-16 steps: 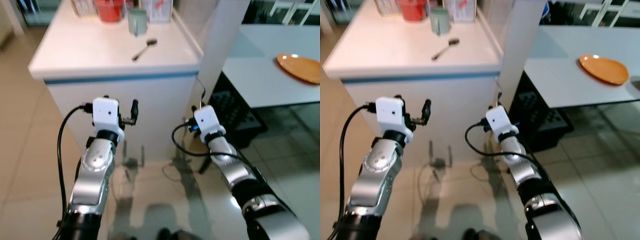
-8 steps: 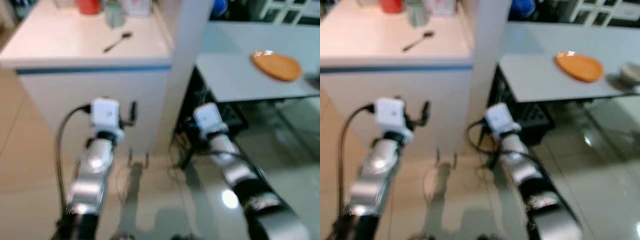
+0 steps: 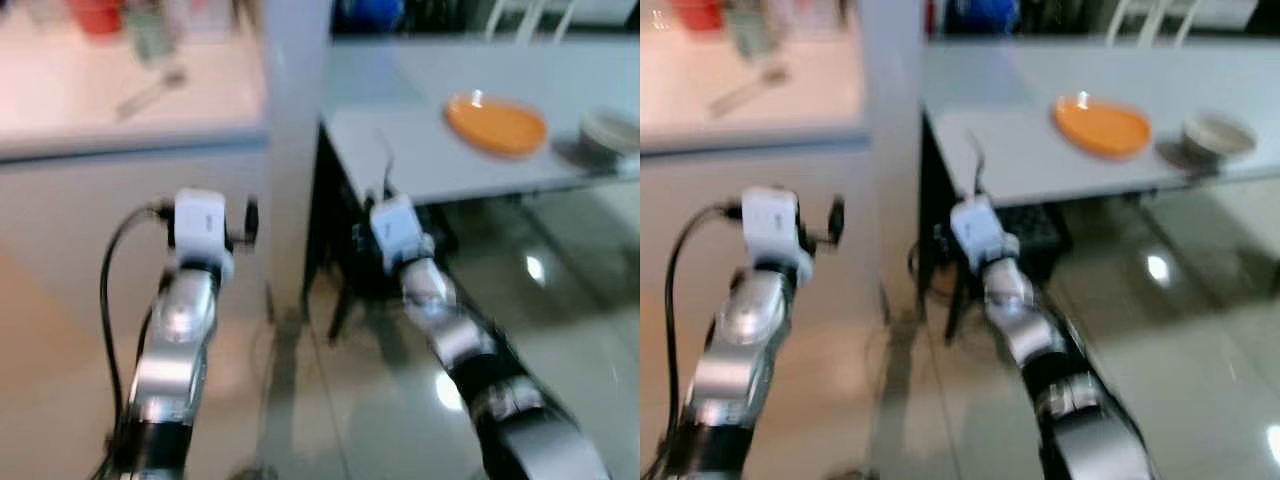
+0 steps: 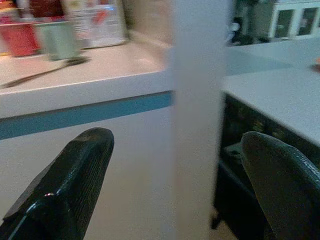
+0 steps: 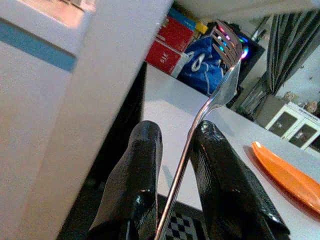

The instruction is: Setting the table

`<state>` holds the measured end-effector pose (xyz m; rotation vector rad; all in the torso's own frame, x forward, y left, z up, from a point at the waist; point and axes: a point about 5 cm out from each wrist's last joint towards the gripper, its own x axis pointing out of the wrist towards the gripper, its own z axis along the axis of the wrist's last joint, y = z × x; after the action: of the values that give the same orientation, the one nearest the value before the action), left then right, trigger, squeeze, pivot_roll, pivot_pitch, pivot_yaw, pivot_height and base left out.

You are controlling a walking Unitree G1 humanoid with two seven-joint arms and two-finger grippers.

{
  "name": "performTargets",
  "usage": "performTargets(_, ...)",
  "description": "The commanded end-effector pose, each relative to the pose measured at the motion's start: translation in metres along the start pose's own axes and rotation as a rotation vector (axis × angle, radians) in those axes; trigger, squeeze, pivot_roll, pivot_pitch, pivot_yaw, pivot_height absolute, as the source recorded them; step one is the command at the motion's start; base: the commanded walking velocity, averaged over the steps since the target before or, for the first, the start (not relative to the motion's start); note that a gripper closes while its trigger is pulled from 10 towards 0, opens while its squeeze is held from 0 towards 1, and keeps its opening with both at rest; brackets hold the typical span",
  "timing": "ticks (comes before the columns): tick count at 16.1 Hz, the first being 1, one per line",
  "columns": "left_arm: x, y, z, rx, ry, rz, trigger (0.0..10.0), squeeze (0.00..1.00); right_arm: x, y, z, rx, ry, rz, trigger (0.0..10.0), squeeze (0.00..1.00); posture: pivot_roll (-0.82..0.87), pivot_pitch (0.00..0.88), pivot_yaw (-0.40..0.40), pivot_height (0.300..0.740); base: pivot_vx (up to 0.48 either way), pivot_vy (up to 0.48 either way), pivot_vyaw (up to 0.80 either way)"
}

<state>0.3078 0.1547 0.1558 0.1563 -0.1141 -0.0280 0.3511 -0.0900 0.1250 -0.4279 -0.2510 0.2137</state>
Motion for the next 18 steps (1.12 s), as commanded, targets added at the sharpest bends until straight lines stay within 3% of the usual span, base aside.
performTargets(1, 0.0008, -0.0114, 0.0034, -0.006, -0.012, -0.036, 10.0, 0.0, -0.0019, -0.0137, -0.0046, -0.013, 0.007, -0.033, 0.0, 0.0, 0.15, 0.079, -0.046, 0.74, 0.382, -0.285, 0.0)
performTargets(6, 0.0023, -0.0158, 0.0069, 0.001, -0.028, -0.053, 10.0, 0.0, 0.0009, -0.0171, -0.0011, -0.018, -0.008, -0.054, 0.0, 0.0, 0.15, 0.075, -0.038, 0.74, 0.386, -0.28, 0.0)
performTargets(18, 0.0073, -0.0179, 0.008, 0.008, -0.033, -0.065, 10.0, 0.0, 0.0008, -0.0148, -0.001, -0.015, -0.012, -0.056, 0.0, 0.0, 0.14, 0.05, -0.027, 0.74, 0.435, 0.0, 0.0)
